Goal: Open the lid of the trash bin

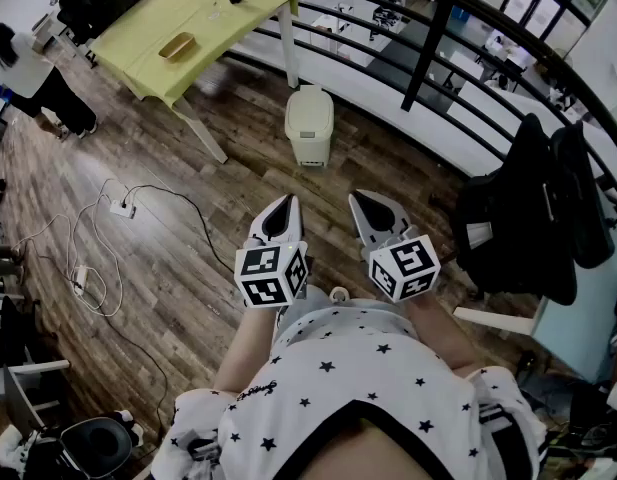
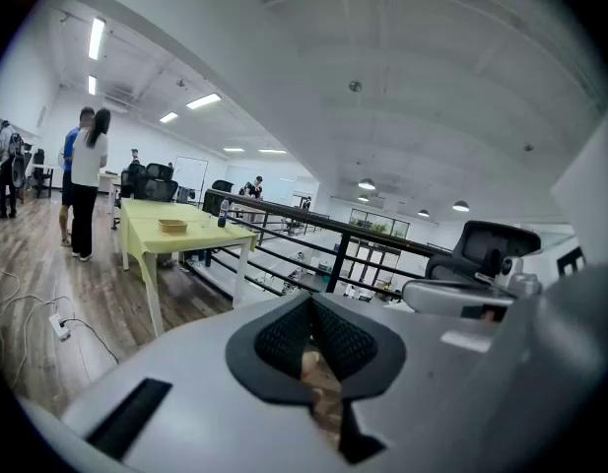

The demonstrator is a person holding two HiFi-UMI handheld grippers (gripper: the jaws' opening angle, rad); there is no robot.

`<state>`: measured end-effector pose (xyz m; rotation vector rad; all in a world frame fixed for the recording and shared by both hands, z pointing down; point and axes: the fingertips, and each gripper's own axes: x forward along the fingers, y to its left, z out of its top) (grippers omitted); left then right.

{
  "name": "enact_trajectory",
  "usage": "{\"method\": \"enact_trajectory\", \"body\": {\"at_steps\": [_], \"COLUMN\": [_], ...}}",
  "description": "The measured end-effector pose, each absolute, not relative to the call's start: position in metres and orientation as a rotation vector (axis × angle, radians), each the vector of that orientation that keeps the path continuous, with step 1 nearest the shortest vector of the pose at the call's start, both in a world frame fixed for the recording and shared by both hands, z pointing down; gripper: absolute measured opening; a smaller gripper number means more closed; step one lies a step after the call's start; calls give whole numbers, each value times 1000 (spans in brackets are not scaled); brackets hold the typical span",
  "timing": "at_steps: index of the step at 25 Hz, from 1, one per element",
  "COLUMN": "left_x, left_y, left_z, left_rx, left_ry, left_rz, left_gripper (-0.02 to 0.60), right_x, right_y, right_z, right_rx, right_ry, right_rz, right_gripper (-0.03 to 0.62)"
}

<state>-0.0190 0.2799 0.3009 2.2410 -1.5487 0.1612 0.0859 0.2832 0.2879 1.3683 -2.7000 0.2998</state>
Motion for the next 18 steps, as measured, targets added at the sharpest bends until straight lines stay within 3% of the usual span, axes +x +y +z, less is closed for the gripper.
{"method": "enact_trajectory", "body": {"at_steps": [18], "left_x": [-14], "left_y": [294], "left_z": [291], "left_rx": [2245], "left_ry": [-1544], "left_rz": [51], "left_gripper": [11], "right_x": [76], "right_y": [298], "right_z": [298], "right_rx": [1276], "right_ry": [-2735], "right_rz": [345], "right_gripper": [-6]}}
